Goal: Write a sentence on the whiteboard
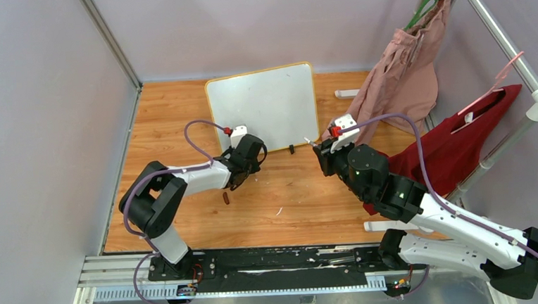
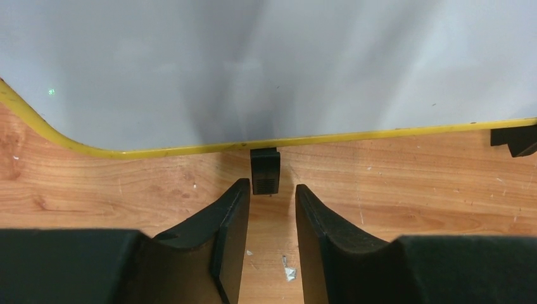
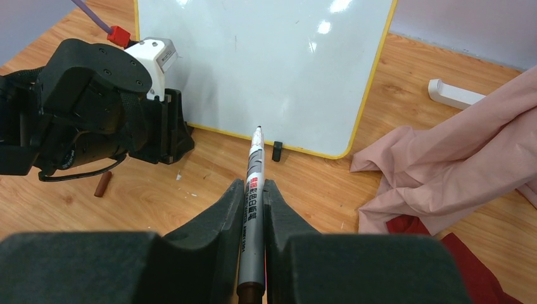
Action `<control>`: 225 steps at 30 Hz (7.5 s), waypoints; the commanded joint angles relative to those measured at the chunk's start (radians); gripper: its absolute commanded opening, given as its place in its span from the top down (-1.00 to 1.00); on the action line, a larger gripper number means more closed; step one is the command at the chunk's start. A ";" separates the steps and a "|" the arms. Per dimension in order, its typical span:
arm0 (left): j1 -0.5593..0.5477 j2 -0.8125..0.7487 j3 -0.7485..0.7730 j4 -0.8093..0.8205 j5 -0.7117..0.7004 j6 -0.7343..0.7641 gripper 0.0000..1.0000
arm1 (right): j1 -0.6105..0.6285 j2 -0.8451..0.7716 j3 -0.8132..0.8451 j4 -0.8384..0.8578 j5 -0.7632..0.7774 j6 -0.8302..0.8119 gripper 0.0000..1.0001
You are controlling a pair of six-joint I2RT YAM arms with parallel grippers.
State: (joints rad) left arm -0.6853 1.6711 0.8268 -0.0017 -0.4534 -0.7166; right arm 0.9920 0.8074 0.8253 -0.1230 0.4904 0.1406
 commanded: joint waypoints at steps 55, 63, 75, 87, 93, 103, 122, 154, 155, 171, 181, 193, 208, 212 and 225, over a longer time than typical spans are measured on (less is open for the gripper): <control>-0.168 -0.129 -0.182 -0.040 -0.087 -0.223 1.00 | -0.002 -0.054 -0.001 -0.069 -0.050 0.114 1.00; -0.187 -0.115 -0.142 -0.100 -0.143 -0.263 1.00 | -0.002 -0.054 -0.006 -0.068 -0.047 0.117 1.00; -0.197 -0.133 -0.131 -0.121 -0.113 -0.242 0.45 | -0.002 -0.073 -0.003 -0.077 -0.058 0.090 1.00; -0.197 -0.373 -0.166 -0.209 -0.076 -0.204 -0.26 | -0.003 -0.091 0.007 -0.077 -0.082 0.065 1.00; -0.191 -0.662 -0.197 -0.250 -0.088 -0.044 -0.44 | -0.003 -0.075 0.018 -0.060 -0.105 0.045 1.00; 0.247 -0.806 -0.108 -0.198 0.382 0.236 -0.63 | -0.003 0.030 0.034 0.041 -0.139 0.013 1.00; 0.627 -0.634 -0.395 0.633 0.814 -0.018 -0.81 | -0.003 0.281 0.162 0.244 -0.186 -0.047 1.00; 0.738 -0.301 -0.368 0.942 1.069 -0.188 -0.50 | 0.017 0.573 0.275 0.474 -0.171 -0.074 1.00; 0.749 -0.292 -0.368 0.973 1.088 -0.200 -0.50 | 0.017 0.572 0.273 0.476 -0.175 -0.075 1.00; 0.789 0.006 -0.352 1.537 1.271 -0.512 -0.16 | 0.017 0.587 0.279 0.518 -0.195 -0.085 1.00; 0.788 0.028 -0.362 1.510 1.244 -0.472 0.03 | 0.017 0.615 0.301 0.516 -0.202 -0.082 1.00; 0.787 0.049 -0.365 1.433 1.233 -0.398 0.19 | 0.017 0.646 0.330 0.513 -0.216 -0.080 1.00; 0.777 0.045 -0.367 1.371 1.226 -0.353 0.67 | 0.017 0.712 0.365 0.525 -0.161 -0.081 1.00; 0.777 0.045 -0.368 1.373 1.224 -0.350 0.80 | 0.017 0.744 0.382 0.533 -0.128 -0.080 1.00; 0.769 0.033 -0.376 1.375 1.219 -0.340 1.00 | 0.017 0.816 0.431 0.577 -0.102 -0.063 1.00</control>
State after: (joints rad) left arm 0.0898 1.7119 0.4549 1.3899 0.7811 -1.0801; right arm 0.9993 1.6161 1.2106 0.3958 0.3553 0.0624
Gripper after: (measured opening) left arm 0.203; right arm 0.175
